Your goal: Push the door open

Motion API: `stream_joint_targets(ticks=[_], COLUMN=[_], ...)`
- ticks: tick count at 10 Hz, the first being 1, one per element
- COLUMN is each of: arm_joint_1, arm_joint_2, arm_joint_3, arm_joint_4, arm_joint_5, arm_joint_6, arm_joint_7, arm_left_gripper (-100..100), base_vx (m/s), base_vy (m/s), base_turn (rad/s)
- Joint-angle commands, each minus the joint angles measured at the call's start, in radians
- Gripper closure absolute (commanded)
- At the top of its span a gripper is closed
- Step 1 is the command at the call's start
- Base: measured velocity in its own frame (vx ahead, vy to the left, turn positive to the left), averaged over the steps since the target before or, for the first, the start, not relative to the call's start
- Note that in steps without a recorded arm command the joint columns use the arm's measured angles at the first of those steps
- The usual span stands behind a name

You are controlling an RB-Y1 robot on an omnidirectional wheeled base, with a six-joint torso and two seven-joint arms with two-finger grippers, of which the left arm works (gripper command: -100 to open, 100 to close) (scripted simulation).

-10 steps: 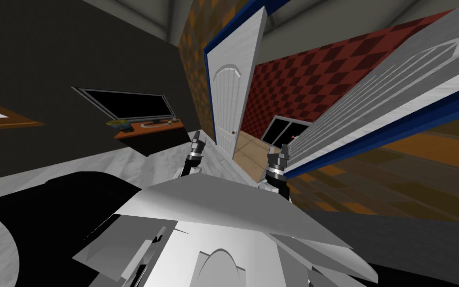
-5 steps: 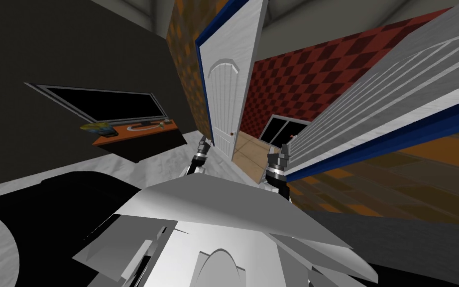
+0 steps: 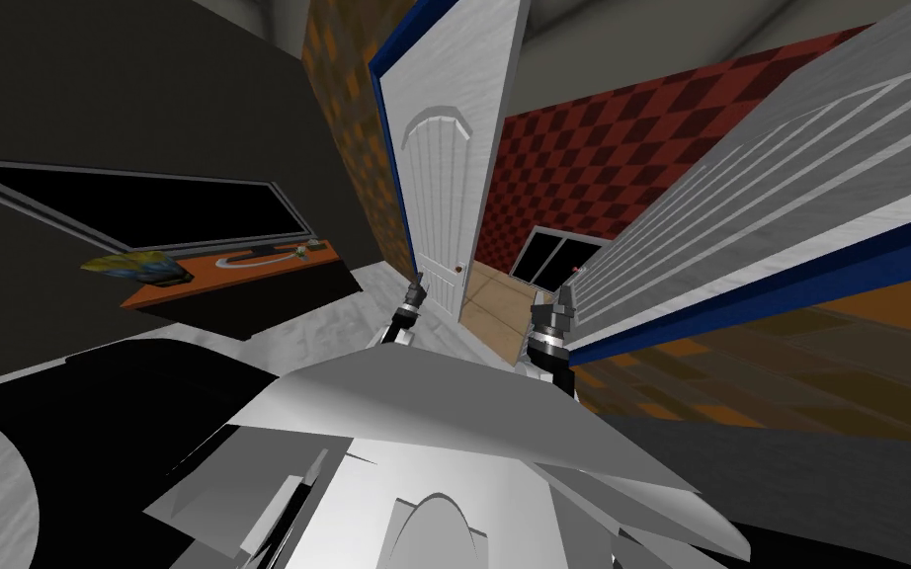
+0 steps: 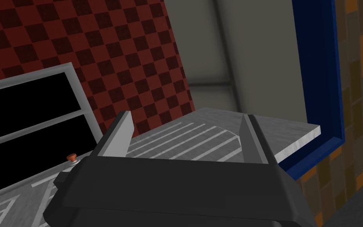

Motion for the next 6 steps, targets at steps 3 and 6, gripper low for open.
stream_joint_targets(ticks=[3, 6], arm_joint_1=[-0.043, -0.081], arm_joint_2=[0.019, 0.031], arm_joint_3=[-0.035, -0.065], arm_joint_4=[0.085, 0.156], arm_joint_5=[0.005, 0.007], arm_joint_6=[0.019, 0.036], arm_joint_7=[0.009, 0.013], arm_left_gripper=[-100, -100], base_vx=[0.077, 0.084], base_vy=[0.073, 0.075], base_turn=[-0.107, -0.103])
